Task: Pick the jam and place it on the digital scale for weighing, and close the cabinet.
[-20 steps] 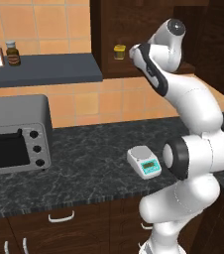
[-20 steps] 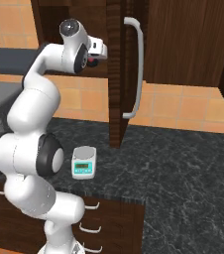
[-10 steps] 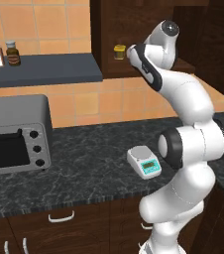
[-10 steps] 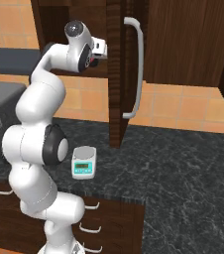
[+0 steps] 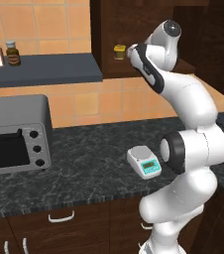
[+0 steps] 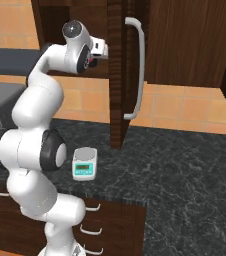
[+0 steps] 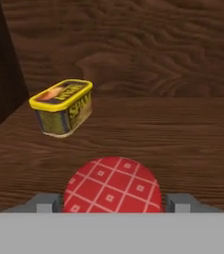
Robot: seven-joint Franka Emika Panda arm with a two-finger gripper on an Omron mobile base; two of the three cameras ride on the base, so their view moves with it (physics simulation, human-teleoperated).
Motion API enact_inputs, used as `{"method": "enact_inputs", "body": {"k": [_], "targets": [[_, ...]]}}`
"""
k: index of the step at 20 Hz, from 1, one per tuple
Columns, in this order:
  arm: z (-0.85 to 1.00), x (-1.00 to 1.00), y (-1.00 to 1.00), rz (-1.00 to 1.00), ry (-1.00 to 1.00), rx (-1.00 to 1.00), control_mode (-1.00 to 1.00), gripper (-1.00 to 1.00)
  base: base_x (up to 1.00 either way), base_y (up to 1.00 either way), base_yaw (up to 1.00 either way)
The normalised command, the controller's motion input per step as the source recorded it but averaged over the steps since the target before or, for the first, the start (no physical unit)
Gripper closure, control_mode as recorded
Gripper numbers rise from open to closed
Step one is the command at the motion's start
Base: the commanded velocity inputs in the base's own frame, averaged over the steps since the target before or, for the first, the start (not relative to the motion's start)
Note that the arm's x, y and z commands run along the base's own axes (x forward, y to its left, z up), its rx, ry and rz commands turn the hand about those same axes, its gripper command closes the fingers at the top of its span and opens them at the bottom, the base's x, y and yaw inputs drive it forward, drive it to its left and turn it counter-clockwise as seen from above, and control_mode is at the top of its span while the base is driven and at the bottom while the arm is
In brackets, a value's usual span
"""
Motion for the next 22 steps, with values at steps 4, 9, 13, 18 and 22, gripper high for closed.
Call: {"method": "enact_inputs", "body": {"k": [4,9,13,18,22], "targets": [[0.24,-1.0,0.0,0.0,0.0,0.05,-1.0,1.0,0.0,0.0,0.0],[-0.07,-1.0,0.02,0.0,0.01,0.14,-1.0,1.0,0.0,0.0,0.0],[-0.76,-1.0,0.09,0.0,0.0,0.02,-1.0,1.0,0.0,0.0,0.0],[-1.0,-0.84,0.28,0.03,0.05,0.0,-1.0,1.0,0.0,0.0,0.0],[-1.0,0.01,0.29,0.18,0.0,0.0,-1.0,1.0,0.0,0.0,0.0]]}}
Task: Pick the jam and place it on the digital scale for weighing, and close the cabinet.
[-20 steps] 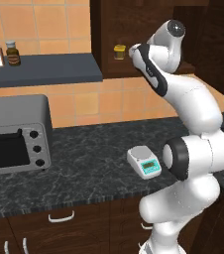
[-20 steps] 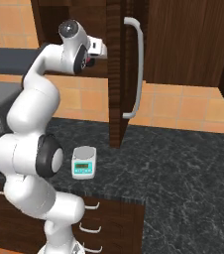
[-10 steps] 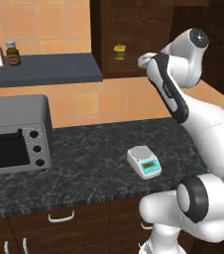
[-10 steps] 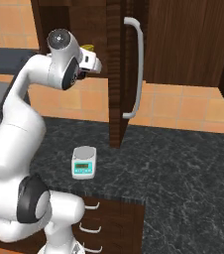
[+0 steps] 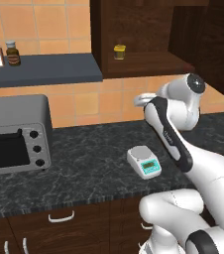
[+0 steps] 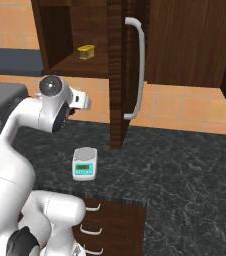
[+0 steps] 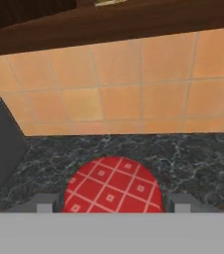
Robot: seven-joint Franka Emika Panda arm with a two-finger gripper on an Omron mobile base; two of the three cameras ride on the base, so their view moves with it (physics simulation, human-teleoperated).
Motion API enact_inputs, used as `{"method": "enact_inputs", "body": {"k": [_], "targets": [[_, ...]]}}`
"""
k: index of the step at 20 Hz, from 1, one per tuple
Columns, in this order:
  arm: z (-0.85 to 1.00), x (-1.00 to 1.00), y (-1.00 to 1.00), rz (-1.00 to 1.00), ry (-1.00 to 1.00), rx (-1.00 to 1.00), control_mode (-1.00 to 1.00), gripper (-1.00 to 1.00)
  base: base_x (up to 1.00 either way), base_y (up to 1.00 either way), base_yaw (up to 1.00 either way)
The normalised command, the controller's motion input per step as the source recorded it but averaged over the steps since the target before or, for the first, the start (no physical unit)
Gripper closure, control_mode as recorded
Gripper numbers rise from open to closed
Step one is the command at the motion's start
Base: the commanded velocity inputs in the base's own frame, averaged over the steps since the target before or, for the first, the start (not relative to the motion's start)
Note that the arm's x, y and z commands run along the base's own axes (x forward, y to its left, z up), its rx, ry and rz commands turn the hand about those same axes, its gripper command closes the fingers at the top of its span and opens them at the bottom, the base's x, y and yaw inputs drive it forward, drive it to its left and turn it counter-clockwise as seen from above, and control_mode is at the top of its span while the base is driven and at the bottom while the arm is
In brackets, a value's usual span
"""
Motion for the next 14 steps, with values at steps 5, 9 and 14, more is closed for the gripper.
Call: {"method": "enact_inputs", "body": {"k": [5,9,14], "targets": [[-0.93,0.42,0.05,0.27,-0.01,-0.05,-1.0,1.0,0.0,0.0,0.0],[-0.68,0.42,0.0,0.32,0.0,-0.02,-1.0,1.0,0.0,0.0,0.0],[-0.55,0.32,-0.04,0.32,0.0,0.0,-1.0,1.0,0.0,0.0,0.0]]}}
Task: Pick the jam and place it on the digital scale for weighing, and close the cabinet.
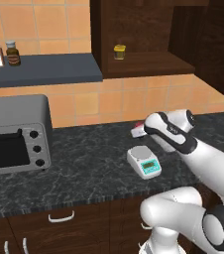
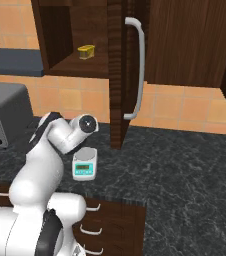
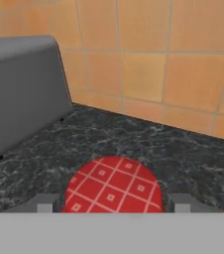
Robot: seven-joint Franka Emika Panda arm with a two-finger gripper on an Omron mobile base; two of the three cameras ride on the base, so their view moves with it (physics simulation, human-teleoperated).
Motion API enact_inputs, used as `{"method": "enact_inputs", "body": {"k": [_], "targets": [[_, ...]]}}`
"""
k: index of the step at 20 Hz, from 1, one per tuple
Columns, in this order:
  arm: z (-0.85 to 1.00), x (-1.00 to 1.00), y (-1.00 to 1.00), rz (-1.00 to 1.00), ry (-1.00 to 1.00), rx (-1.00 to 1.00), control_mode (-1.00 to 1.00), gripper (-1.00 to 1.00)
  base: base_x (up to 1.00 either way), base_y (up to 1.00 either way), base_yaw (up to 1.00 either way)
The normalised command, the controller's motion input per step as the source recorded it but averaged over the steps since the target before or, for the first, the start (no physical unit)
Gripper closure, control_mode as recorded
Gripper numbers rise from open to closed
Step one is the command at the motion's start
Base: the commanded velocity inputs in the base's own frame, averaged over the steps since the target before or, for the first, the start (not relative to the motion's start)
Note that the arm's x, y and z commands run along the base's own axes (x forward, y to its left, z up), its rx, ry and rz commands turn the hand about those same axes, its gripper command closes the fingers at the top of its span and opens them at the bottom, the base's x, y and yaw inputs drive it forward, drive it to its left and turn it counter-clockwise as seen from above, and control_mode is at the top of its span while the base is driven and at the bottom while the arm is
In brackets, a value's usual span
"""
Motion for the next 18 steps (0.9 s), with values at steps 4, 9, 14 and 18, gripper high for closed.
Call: {"method": "enact_inputs", "body": {"k": [4,9,14,18], "targets": [[-0.38,0.0,-0.1,0.24,0.0,-0.05,-1.0,1.0,0.0,0.0,0.0],[-0.21,0.01,-0.18,0.18,0.05,0.0,-1.0,1.0,0.0,0.0,0.0],[-0.21,0.0,-0.06,0.02,0.02,0.0,-1.0,1.0,0.0,0.0,0.0],[-0.4,0.0,0.0,0.0,0.0,-0.01,-1.0,1.0,0.0,0.0,0.0]]}}
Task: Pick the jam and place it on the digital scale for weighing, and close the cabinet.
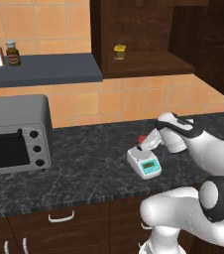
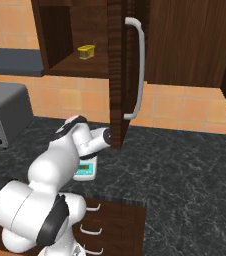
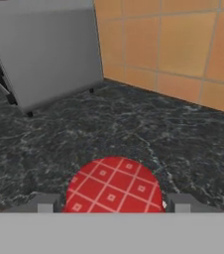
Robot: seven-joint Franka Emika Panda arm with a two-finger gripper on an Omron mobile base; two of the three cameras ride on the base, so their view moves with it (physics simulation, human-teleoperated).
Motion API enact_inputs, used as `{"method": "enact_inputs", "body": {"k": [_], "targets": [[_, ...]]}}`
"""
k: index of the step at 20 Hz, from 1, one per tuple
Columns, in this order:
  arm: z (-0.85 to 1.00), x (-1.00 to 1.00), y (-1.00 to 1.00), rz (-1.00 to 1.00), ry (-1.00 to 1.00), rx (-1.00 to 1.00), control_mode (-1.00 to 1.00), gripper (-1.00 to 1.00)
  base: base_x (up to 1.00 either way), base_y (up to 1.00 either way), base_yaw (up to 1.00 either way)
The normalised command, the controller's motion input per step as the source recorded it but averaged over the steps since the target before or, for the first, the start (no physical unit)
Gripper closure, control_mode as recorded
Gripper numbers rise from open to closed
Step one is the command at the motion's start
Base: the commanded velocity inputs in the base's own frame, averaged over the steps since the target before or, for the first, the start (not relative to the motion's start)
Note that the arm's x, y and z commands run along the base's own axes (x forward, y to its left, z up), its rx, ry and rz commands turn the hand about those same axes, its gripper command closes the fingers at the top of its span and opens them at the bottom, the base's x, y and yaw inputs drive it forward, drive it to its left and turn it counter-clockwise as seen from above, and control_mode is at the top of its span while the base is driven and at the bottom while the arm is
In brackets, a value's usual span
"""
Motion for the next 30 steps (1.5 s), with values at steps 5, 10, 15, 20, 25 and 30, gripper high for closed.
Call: {"method": "enact_inputs", "body": {"k": [5,10,15,20,25,30], "targets": [[-0.31,0.0,-0.01,0.0,0.02,0.0,-1.0,1.0,0.0,0.0,0.0],[-0.24,0.07,-0.03,0.0,0.02,0.0,-1.0,1.0,0.0,0.0,0.0],[-0.29,0.21,-0.15,0.0,0.0,0.0,-1.0,1.0,0.0,0.0,0.0],[-0.19,0.13,0.0,0.0,-0.01,0.0,-1.0,-1.0,0.0,0.0,0.0],[-0.02,-0.19,0.0,0.0,0.0,0.0,-1.0,-1.0,0.0,0.0,0.0],[0.0,0.0,0.0,0.0,0.0,0.0,-1.0,-1.0,0.0,0.0,0.0]]}}
